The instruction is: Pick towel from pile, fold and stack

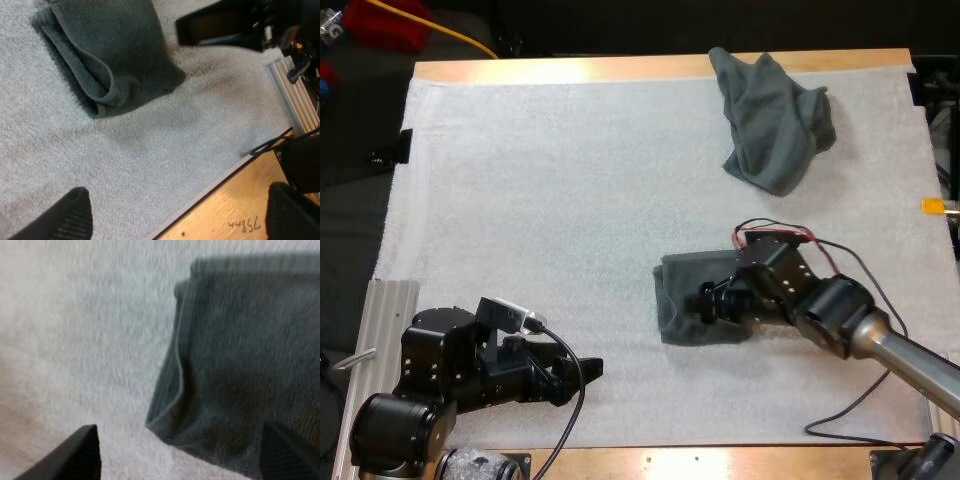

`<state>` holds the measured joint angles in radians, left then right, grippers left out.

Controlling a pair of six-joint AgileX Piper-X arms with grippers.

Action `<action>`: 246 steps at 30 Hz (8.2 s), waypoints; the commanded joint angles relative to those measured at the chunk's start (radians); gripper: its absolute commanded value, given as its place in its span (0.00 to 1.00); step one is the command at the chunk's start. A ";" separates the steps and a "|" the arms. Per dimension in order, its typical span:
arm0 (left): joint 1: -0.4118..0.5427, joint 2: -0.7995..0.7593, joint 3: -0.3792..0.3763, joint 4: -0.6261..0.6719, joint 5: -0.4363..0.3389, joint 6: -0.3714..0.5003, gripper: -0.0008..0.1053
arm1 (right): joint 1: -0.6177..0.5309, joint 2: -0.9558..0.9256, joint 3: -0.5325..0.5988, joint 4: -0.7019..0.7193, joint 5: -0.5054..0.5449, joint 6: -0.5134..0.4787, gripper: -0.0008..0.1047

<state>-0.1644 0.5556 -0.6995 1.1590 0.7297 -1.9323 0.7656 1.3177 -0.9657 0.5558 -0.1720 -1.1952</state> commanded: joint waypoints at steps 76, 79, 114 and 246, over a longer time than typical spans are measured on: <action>-0.007 0.067 -0.005 -0.069 0.001 0.016 0.66 | 0.006 -0.329 -0.007 0.246 0.039 -0.004 0.62; -0.007 0.126 -0.005 -0.110 0.008 0.015 0.67 | 0.006 -0.370 -0.007 0.250 0.037 -0.004 0.62; -0.113 0.813 -0.005 -0.603 -0.041 -0.128 0.67 | 0.006 -0.410 -0.007 0.226 0.009 0.003 0.62; 0.420 0.917 -0.231 -0.157 -0.539 0.339 0.01 | 0.006 -0.410 -0.007 0.120 -0.131 0.024 0.62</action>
<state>0.2556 1.4867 -0.9227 0.9964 0.2225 -1.6002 0.7700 0.9145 -0.9668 0.6839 -0.2929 -1.1678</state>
